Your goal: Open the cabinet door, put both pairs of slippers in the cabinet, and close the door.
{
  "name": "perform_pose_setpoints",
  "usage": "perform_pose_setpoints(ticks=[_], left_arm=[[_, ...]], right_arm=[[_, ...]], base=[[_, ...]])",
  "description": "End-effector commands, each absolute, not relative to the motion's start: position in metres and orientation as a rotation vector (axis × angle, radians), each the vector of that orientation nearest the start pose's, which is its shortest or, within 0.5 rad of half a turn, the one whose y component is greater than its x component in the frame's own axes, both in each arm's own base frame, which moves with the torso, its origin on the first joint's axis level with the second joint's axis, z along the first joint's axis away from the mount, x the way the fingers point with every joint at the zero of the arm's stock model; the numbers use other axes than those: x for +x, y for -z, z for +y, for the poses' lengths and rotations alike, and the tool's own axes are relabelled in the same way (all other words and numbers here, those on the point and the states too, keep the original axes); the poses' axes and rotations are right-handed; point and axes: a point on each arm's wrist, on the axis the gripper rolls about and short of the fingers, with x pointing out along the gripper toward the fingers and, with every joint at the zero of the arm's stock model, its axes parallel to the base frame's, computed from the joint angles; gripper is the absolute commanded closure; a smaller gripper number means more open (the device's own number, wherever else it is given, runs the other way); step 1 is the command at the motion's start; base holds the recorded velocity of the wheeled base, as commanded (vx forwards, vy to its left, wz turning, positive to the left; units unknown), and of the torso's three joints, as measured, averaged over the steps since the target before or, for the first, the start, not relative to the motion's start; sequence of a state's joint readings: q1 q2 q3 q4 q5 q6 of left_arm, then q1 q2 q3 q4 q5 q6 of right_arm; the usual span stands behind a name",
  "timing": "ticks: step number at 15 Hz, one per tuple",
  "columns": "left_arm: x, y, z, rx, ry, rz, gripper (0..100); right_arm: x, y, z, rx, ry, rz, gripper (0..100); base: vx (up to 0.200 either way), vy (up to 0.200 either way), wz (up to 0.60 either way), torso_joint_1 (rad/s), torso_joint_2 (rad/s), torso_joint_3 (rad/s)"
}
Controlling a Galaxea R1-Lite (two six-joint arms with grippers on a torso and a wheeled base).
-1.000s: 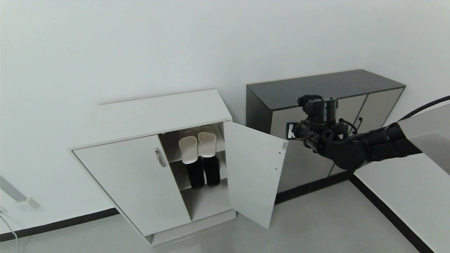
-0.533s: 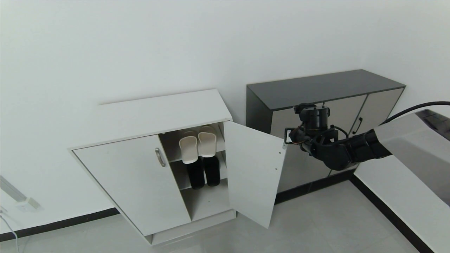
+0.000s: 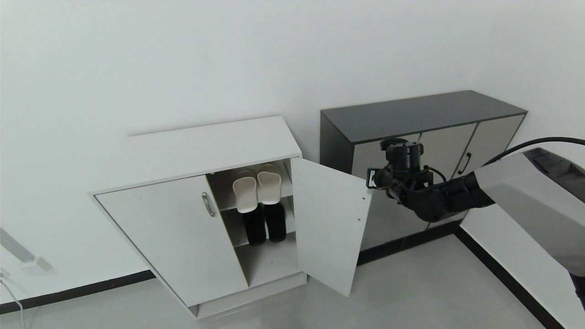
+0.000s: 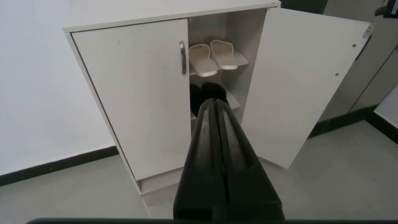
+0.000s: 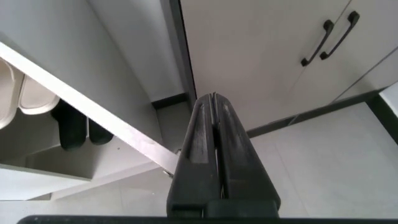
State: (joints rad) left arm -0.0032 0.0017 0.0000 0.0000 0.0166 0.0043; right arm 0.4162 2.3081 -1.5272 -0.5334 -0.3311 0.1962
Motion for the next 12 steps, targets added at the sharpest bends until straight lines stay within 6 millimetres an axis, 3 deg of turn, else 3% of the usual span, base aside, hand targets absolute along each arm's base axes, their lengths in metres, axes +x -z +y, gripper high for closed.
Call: perform_pose_setpoints(ticks=[1, 12], left_arm=[[-0.0226, -0.0755, 0.0004, 0.005, -0.014, 0.003, 100], [-0.0227, -0.0755, 0.0004, 0.005, -0.014, 0.002, 100]], right_arm=[[0.4391, -0.1271, 0.1875, 0.104, -0.065, 0.239, 100], [0.4372, -0.1193, 0.1930, 0.095, -0.076, 0.259, 100]], base=[[0.000, 0.000, 0.00, 0.000, 0.00, 0.000], [0.000, 0.000, 0.00, 0.000, 0.00, 0.000]])
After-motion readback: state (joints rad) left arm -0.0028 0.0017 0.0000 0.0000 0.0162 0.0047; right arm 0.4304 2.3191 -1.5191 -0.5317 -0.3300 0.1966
